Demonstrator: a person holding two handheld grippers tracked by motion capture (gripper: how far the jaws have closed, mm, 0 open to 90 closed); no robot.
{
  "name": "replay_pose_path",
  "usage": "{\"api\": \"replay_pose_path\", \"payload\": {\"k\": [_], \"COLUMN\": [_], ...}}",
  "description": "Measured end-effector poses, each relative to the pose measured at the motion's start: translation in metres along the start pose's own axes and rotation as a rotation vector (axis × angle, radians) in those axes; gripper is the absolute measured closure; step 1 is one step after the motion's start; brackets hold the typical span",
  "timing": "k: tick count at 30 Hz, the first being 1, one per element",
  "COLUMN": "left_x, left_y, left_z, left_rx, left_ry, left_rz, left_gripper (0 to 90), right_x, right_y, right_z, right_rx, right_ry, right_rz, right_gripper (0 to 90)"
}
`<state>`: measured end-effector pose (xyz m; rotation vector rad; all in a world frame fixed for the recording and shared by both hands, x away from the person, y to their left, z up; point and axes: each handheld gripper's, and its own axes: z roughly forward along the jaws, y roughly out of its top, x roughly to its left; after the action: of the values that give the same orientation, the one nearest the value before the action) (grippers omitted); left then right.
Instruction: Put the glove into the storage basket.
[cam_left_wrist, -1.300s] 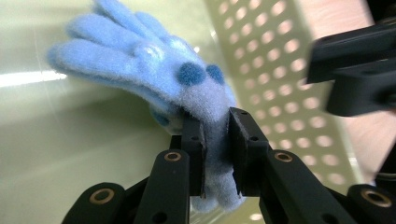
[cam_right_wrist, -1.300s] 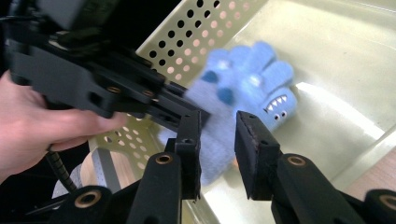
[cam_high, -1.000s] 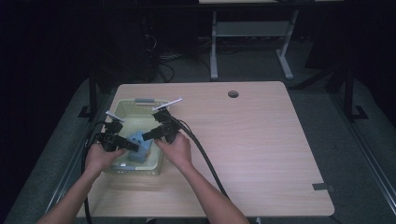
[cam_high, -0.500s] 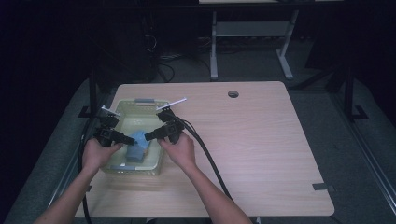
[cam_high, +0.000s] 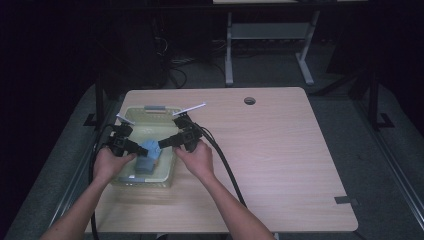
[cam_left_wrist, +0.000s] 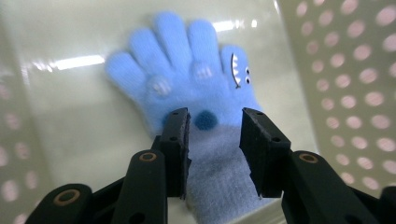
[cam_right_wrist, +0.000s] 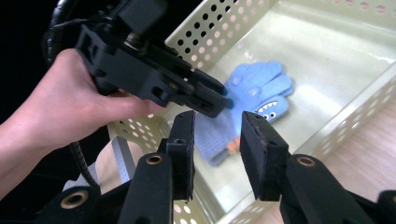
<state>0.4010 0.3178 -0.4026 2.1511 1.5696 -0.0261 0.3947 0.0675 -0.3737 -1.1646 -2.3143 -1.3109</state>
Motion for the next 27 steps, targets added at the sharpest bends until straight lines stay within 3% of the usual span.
{"api": "replay_pose_path", "payload": {"k": [7, 14, 27], "left_x": [-0.001, -0.008, -0.023], "left_y": [-0.003, -0.003, -0.001], "left_z": [-0.013, -0.017, -0.022], "left_rx": [-0.095, -0.13, -0.196], "left_ry": [-0.069, -0.116, -0.156], "left_rz": [-0.039, -0.028, -0.004], "left_gripper": [57.2, 54.0, 48.5], "right_x": [-0.001, -0.007, -0.023], "right_y": [0.0, 0.0, -0.005], "right_z": [-0.006, -0.019, -0.055], "right_rx": [-0.015, -0.031, -0.055], "right_ry": [0.003, 0.008, 0.004], "right_rz": [0.006, 0.014, 0.026], "right_gripper": [62.5, 60.5, 57.5]}}
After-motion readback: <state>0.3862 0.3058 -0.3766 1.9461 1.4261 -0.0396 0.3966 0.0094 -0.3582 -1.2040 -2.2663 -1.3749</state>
